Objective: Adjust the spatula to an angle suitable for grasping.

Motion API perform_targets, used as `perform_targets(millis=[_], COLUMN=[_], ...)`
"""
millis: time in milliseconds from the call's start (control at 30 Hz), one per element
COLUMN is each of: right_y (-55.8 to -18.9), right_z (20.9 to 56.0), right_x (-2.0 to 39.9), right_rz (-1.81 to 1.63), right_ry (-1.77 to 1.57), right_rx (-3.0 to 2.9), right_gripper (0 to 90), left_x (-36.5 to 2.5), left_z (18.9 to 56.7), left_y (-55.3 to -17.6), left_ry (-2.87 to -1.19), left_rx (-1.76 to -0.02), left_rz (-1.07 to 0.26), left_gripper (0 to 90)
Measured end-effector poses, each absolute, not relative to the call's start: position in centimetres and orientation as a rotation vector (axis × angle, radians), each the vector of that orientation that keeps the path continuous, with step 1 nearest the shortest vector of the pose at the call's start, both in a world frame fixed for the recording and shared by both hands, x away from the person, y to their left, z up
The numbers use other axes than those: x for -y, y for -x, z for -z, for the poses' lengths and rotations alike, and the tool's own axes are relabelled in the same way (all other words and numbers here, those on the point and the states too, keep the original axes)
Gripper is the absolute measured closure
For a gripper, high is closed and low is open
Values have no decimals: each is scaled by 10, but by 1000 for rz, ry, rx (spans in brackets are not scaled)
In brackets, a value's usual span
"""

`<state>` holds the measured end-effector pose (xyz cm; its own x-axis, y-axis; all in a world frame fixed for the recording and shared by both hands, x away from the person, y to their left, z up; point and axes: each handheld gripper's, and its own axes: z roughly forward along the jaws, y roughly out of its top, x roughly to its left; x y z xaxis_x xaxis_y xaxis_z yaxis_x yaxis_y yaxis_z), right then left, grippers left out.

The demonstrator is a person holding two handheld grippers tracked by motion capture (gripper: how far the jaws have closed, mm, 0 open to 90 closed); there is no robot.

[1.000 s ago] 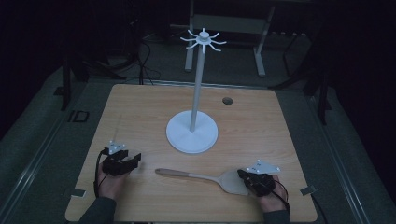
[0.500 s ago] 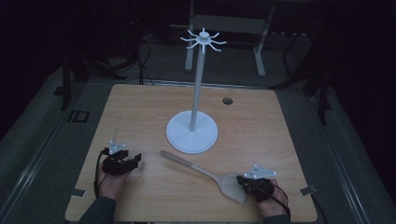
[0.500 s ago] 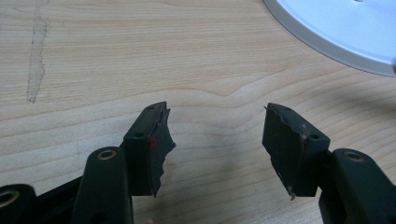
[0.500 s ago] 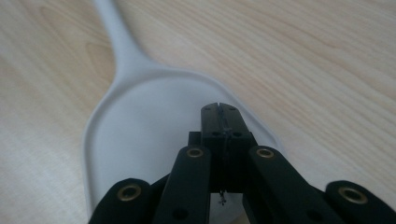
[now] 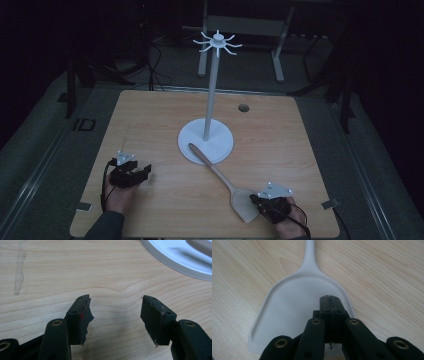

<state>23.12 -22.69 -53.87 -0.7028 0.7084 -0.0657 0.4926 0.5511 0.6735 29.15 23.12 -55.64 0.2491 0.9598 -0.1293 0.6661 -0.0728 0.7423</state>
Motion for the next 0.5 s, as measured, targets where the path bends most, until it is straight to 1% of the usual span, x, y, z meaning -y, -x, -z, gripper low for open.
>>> perform_targets(millis=[267,433,500], right_y=[-235,-252,-262], right_z=[533,523,522], right_x=[217,195,183], right_rz=[-916,-920,-899], right_ry=[-975,-959,-953], right_rx=[-2487,-2502,-2522], right_gripper=[897,801,750], left_x=[-230,-231,-231], left_z=[557,557,557], left_y=[-292,-292,-291], left_ry=[-1818,-1817,-1816], left_rx=[-1490,-1493,-1494], left_rz=[-529,-530,-530], left_gripper=[414,414,414])
